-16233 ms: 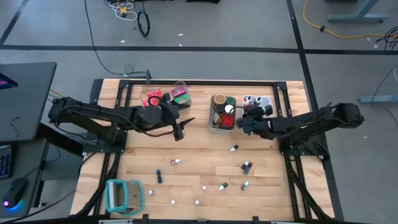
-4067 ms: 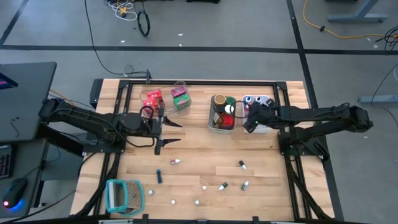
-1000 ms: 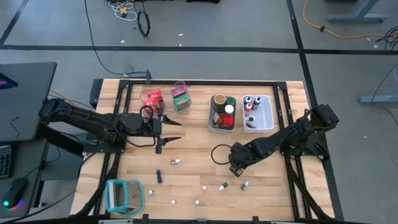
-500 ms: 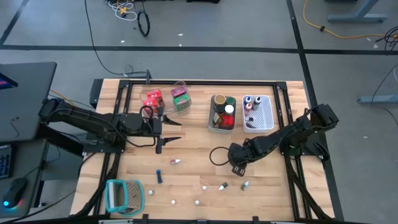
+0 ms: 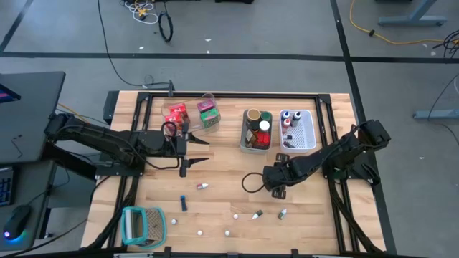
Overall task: Pick & Place Kitchen Items
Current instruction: Put the small purple food coloring bottle into the white bin
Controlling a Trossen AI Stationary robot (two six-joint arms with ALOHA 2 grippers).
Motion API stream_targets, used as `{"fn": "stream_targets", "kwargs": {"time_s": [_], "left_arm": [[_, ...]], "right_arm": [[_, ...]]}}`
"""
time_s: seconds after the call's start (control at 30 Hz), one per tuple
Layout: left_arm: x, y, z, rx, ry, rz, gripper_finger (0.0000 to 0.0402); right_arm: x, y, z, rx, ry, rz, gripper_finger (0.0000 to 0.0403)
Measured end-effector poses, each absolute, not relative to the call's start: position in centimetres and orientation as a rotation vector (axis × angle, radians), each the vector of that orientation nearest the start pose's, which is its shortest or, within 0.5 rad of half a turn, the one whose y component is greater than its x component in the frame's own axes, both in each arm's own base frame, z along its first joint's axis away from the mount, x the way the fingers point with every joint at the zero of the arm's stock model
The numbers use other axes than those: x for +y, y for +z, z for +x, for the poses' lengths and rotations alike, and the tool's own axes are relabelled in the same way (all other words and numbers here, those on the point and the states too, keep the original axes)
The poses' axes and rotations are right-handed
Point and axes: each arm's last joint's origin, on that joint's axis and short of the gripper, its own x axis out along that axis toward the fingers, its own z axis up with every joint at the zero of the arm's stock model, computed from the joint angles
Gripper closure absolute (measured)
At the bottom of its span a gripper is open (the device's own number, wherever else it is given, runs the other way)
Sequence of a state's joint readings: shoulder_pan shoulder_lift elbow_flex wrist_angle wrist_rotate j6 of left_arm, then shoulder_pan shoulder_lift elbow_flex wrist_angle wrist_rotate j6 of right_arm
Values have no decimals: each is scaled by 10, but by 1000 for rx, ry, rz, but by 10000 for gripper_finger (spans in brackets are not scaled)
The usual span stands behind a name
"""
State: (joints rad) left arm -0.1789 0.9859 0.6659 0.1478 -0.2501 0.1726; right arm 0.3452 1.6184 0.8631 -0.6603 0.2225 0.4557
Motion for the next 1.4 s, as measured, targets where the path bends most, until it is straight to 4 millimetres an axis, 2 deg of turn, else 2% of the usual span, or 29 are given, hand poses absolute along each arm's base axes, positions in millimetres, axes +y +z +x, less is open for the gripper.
{"fn": "stream_targets", "kwargs": {"time_s": [0.27,0.47,0.6,0.87,1.07,1.23,1.4], "left_arm": [[-31,287,218,176,81,221,150],[-31,287,218,175,79,210,150],[-31,287,218,176,79,210,150],[-31,287,218,176,79,210,150],[-31,287,218,176,79,210,150],[-31,287,218,175,79,210,150],[-31,287,218,176,79,210,150]], "right_arm": [[83,172,254,1433,-283,-50,206],[84,173,253,1485,-160,-96,202],[82,167,248,1511,-186,-74,197],[68,144,233,1529,-408,77,188],[64,130,229,1498,-417,184,187],[64,128,226,1501,-439,188,204],[65,127,227,1500,-421,209,246]]}}
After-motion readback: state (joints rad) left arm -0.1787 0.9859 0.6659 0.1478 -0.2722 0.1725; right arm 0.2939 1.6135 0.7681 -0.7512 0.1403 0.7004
